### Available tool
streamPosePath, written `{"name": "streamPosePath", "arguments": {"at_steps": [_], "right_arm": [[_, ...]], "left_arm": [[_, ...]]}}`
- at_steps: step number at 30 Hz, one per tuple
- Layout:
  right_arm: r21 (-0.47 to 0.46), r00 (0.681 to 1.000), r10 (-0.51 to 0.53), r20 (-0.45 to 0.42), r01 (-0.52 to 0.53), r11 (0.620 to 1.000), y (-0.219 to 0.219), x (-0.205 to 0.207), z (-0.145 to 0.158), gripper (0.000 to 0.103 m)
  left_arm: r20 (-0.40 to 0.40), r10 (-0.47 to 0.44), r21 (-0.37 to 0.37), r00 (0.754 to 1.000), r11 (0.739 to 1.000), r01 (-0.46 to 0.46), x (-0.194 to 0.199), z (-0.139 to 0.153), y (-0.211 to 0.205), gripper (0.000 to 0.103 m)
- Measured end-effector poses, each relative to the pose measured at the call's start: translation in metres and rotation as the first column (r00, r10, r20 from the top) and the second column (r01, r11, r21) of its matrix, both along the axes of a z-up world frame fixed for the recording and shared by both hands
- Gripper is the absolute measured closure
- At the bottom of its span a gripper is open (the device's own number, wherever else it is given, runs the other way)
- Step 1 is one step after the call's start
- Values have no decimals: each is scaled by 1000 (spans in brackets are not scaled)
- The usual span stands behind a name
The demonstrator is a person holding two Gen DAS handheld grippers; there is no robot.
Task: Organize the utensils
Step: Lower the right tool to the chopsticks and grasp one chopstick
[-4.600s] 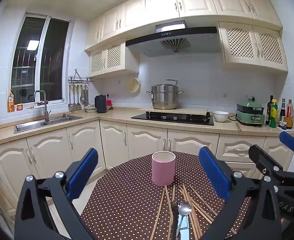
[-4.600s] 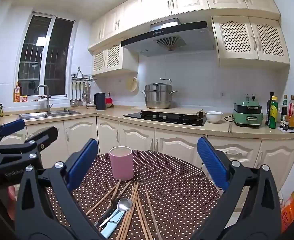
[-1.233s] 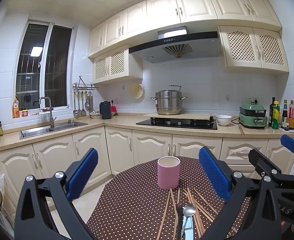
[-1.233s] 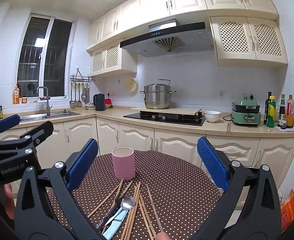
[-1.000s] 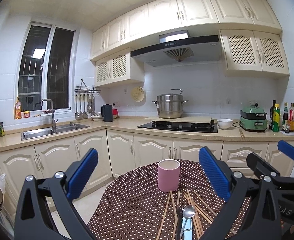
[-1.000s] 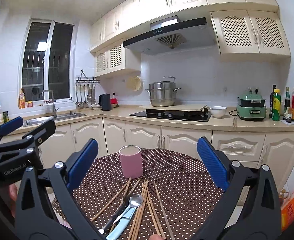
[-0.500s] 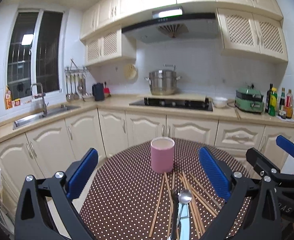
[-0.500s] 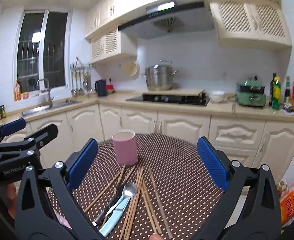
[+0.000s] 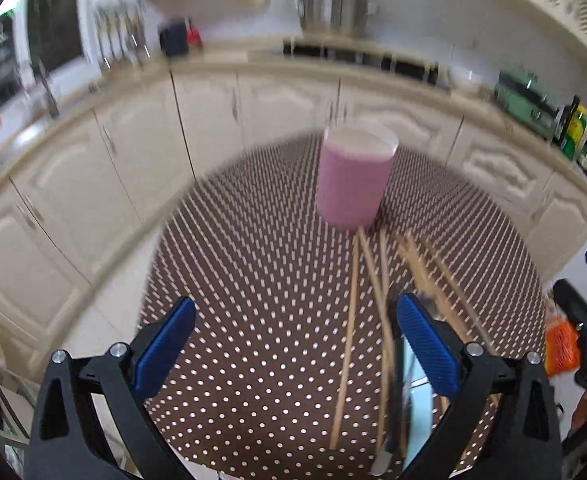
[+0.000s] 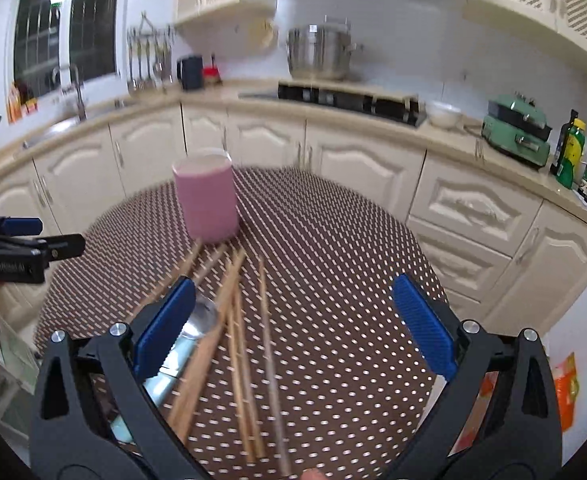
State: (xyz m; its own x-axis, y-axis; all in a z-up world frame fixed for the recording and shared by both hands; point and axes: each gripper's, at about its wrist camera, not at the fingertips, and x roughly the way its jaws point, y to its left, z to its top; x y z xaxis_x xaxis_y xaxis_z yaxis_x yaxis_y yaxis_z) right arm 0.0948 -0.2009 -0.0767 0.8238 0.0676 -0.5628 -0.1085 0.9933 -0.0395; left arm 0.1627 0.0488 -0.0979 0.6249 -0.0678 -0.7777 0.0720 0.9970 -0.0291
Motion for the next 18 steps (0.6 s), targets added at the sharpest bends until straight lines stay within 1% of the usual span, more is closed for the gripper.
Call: {"name": "streamPosePath", "arguments": {"at_steps": [2,4,5,6,7,8,9,11,12,14,15,16,17,18], "right_arm": [[3,995,22,-94,-22,1000,-5,18,-13,6],[12,987,46,-157,-45,999,-7,30,-22,12],[5,982,54,-183,-54,999,-8,36,-25,16],[-8,974,63,-217,-67,998,-8,44,-29,18],[-16,964,73,-255,-79,997,-8,51,-34,22],[-14,951,85,-296,-93,996,-8,58,-38,25],[-10,941,94,-324,-103,995,-9,63,-41,27],[-3,917,115,-382,-125,992,-7,75,-47,28],[3,904,123,-410,-133,991,-7,80,-50,31],[21,881,135,-453,-141,990,-6,88,-55,35],[31,869,143,-473,-146,989,-7,91,-59,36],[43,855,154,-495,-152,987,-6,95,-63,37],[48,845,160,-510,-158,986,-5,97,-66,43],[49,837,163,-522,-162,986,-5,99,-68,45]], "left_arm": [[-97,-43,-15,994,999,42,22,-22,2,5],[-151,-78,-37,986,997,73,34,-39,0,5],[-167,-93,-53,981,995,86,39,-43,-1,6],[-196,-117,-75,974,992,104,46,-50,-4,17],[-224,-127,-76,966,991,112,49,-57,-8,32],[-253,-130,-66,959,991,118,54,-64,-12,37],[-271,-141,-50,952,990,133,58,-70,-17,39],[-295,-162,-17,942,986,164,65,-79,-24,39],[-305,-163,2,938,985,171,68,-85,-29,39],[-327,-174,13,929,982,189,75,-94,-33,39],[-339,-174,16,924,981,191,78,-94,-37,39],[-353,-173,33,920,980,197,82,-101,-40,39],[-344,-176,48,922,978,205,84,-102,-41,39],[-348,-176,62,921,976,210,92,-101,-49,39]]}}
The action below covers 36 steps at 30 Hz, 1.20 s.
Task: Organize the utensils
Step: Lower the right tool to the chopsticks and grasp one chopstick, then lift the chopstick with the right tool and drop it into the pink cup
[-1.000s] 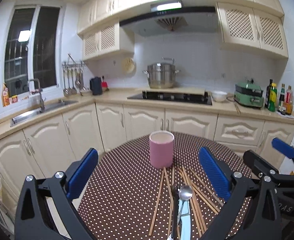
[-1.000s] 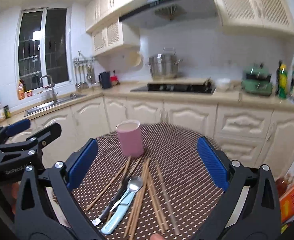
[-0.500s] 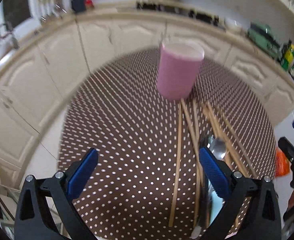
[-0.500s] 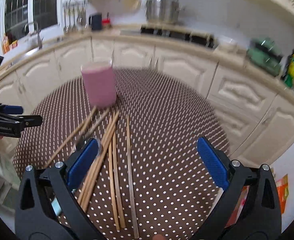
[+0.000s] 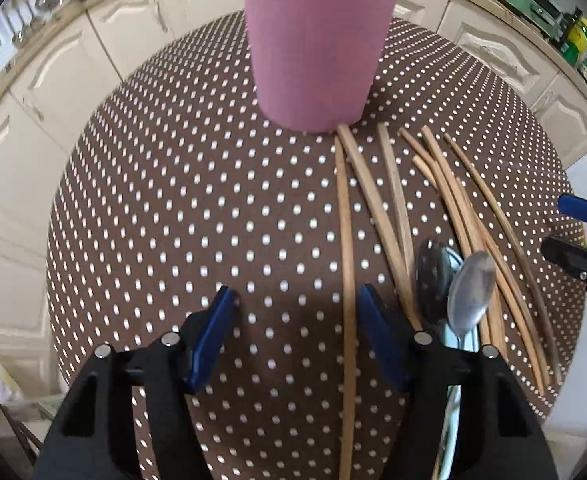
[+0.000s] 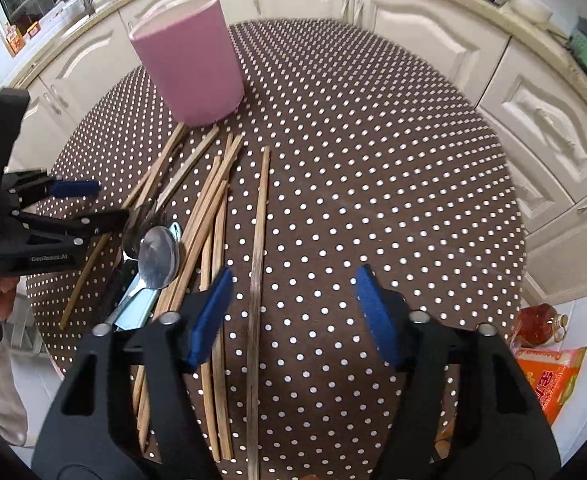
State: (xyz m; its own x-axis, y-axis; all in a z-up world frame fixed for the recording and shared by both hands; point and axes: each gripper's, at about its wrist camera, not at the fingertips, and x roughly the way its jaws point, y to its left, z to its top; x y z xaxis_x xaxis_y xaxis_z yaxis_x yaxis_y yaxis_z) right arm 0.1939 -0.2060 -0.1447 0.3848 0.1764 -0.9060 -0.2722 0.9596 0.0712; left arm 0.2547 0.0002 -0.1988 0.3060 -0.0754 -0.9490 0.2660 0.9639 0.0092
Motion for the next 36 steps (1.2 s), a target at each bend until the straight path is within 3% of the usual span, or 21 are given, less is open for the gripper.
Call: {"name": "streamPosePath", "arguments": {"at_steps": [5,8,13,14,17,23,30,36], "right_arm": [[-15,996,44,-73,-46,999,10,9,-9,59],[-33,988,84,-128,-89,996,20,12,-17,62],[-89,982,104,-160,-120,989,33,17,-25,76],[-83,981,106,-163,-121,989,36,20,-26,85],[-58,981,109,-164,-120,991,37,22,-27,95],[-3,990,92,-103,-93,996,33,39,-12,97],[113,996,51,76,-59,992,2,21,47,97],[200,972,36,231,-84,976,-4,9,99,97]], "left_arm": [[-4,-14,21,1000,1000,14,16,-4,-11,40],[5,3,8,1000,1000,-3,19,1,-5,51],[15,86,-23,996,996,-86,23,9,12,94],[9,98,-42,995,994,-98,24,9,16,95],[3,123,-88,992,989,-122,26,11,23,97],[38,152,-200,988,970,-142,9,22,47,98],[206,174,-339,963,936,-97,-25,59,57,98],[385,214,-390,898,919,-52,-44,101,58,98]]}}
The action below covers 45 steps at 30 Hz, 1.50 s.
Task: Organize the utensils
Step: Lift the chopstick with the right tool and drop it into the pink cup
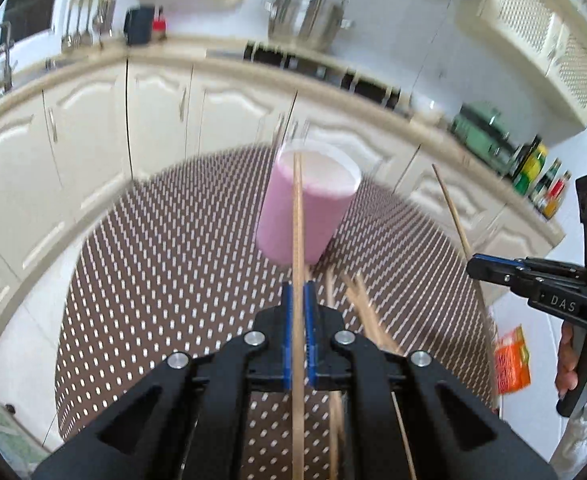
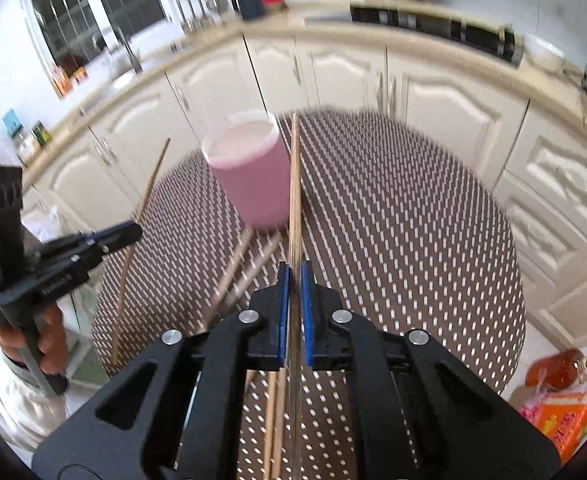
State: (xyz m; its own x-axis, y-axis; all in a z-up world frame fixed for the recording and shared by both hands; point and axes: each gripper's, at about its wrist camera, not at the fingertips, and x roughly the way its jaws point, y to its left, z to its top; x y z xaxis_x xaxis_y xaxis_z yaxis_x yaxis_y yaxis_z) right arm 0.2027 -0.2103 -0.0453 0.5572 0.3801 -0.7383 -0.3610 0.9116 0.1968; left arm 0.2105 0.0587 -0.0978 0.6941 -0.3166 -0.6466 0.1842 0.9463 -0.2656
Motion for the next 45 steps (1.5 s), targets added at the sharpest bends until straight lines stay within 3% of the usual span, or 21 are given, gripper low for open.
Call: {"name": "streamPosePath", "arguments": {"at_steps": [4,8,11,17,23,27,35,39,45], "right_arm": [[64,989,-38,144,29,998,3,-3,31,96],[133,966,-72,247,40,990,9,4,49,96],[184,950,-96,297,42,982,16,7,51,96],[263,905,-167,391,65,963,25,28,57,96],[347,862,-238,447,78,935,27,52,57,96],[389,836,-273,476,78,918,28,65,55,96],[455,826,-320,464,88,886,28,87,41,96],[503,820,-353,450,94,859,26,95,38,96],[472,794,-358,492,103,876,37,101,35,96]], "left_arm": [[136,29,15,990,999,-32,-3,34,-6,97],[238,37,-33,970,999,-30,0,64,-18,98],[341,41,-77,939,997,-16,6,80,-24,97],[446,102,-111,889,992,-57,36,90,-40,97],[498,154,-131,854,986,-102,68,87,-47,97],[488,188,-179,852,977,-113,91,80,-43,97],[533,248,-180,809,967,-178,114,72,-42,97],[530,257,-184,808,965,-186,121,65,-41,97],[499,237,-153,834,971,-185,119,44,-41,97]]}}
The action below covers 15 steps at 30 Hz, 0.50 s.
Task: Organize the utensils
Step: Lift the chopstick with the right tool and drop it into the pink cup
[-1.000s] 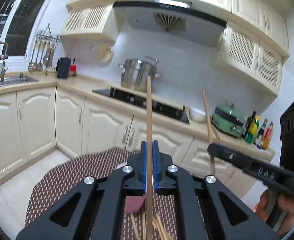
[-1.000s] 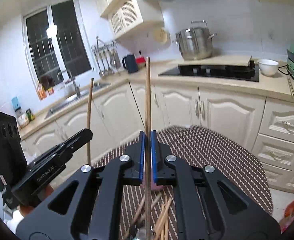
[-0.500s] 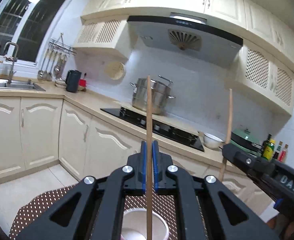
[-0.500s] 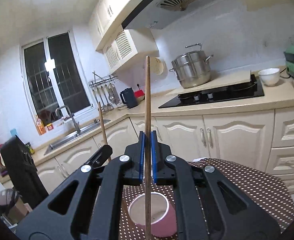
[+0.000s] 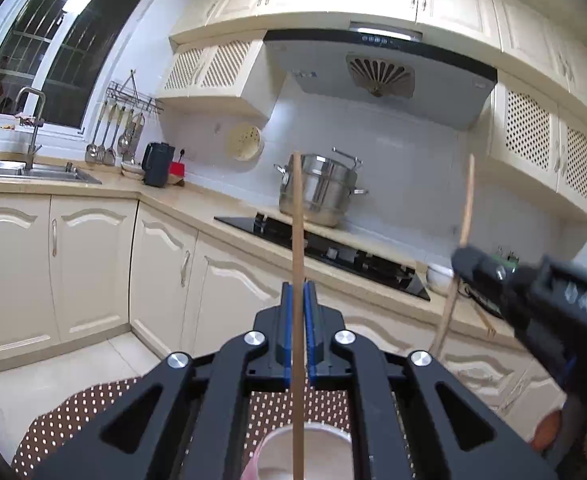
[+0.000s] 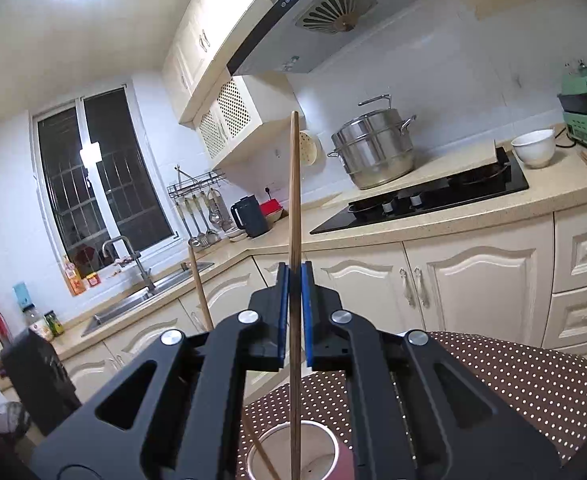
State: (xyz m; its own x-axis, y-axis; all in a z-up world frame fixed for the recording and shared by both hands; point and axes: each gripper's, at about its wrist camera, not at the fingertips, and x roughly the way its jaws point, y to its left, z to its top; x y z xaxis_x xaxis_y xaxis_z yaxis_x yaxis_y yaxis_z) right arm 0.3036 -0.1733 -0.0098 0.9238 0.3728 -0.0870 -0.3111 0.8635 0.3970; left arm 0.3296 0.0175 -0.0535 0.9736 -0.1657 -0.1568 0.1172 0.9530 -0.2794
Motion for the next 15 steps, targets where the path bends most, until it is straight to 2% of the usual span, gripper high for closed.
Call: {"name": "streamPosePath", "arguments": {"at_steps": [9,15], "right_arm": [[-70,1000,21,-13,-22,997,15,-4,-13,96],[-111,999,37,-31,-40,993,17,-19,-18,96]], "left_arm": [[-56,-29,14,998,999,30,-18,-14,8,97],[-96,-60,64,994,996,66,-29,-20,3,97]]}}
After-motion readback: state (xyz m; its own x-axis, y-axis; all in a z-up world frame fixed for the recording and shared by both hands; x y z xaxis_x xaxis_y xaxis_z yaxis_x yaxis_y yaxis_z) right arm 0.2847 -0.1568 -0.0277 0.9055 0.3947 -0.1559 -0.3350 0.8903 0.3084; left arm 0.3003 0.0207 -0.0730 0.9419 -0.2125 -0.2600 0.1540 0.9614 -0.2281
